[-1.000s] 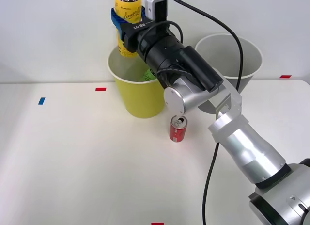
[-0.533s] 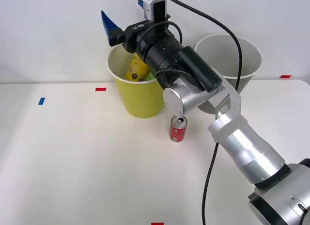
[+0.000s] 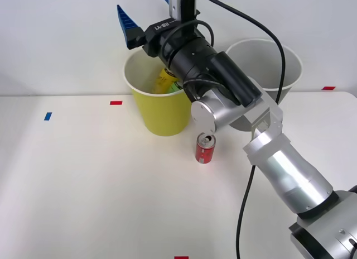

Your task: Put cans in the gray bin, plastic bottles in the light green bin

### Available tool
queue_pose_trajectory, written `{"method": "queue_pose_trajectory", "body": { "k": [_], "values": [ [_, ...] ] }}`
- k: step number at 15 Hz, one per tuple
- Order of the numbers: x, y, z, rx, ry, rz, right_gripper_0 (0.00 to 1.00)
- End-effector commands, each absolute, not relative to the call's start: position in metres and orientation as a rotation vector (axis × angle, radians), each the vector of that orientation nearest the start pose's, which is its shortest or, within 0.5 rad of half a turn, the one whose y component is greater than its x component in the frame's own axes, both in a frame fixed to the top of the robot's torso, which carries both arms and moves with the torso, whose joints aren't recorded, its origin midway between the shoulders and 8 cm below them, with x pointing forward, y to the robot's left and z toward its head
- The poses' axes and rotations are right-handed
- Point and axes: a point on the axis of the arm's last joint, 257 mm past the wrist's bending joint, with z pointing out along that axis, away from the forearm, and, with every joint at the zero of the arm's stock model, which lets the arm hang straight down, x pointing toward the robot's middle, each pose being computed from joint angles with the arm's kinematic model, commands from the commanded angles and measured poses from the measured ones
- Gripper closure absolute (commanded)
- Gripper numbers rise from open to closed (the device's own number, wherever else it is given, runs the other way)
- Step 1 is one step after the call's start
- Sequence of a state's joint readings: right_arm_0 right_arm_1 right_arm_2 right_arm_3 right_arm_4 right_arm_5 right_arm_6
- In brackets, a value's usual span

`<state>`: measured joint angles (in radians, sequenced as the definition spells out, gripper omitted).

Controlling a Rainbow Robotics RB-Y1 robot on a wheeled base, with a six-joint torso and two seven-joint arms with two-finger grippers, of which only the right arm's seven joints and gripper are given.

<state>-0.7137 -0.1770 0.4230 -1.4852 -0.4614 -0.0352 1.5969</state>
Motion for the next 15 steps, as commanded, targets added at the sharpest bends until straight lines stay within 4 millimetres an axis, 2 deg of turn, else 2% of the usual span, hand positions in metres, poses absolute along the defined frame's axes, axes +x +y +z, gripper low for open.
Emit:
{"method": "queue_pose_trajectory", "body": {
  "k": [1, 5, 8, 10, 15],
  "values": [
    [0.546, 0.045, 0.086, -0.403, 1.003, 0.567, 0.0],
    [0.512, 0.003, 0.071, -0.321, 0.999, 0.587, 0.0],
    [0.488, -0.049, 0.053, -0.245, 1.019, 0.567, 0.0],
    [0.475, -0.069, 0.041, -0.223, 1.032, 0.555, 0.0],
    [0.448, -0.13, -0.013, -0.123, 1.082, 0.463, 0.0]
  ]
}}
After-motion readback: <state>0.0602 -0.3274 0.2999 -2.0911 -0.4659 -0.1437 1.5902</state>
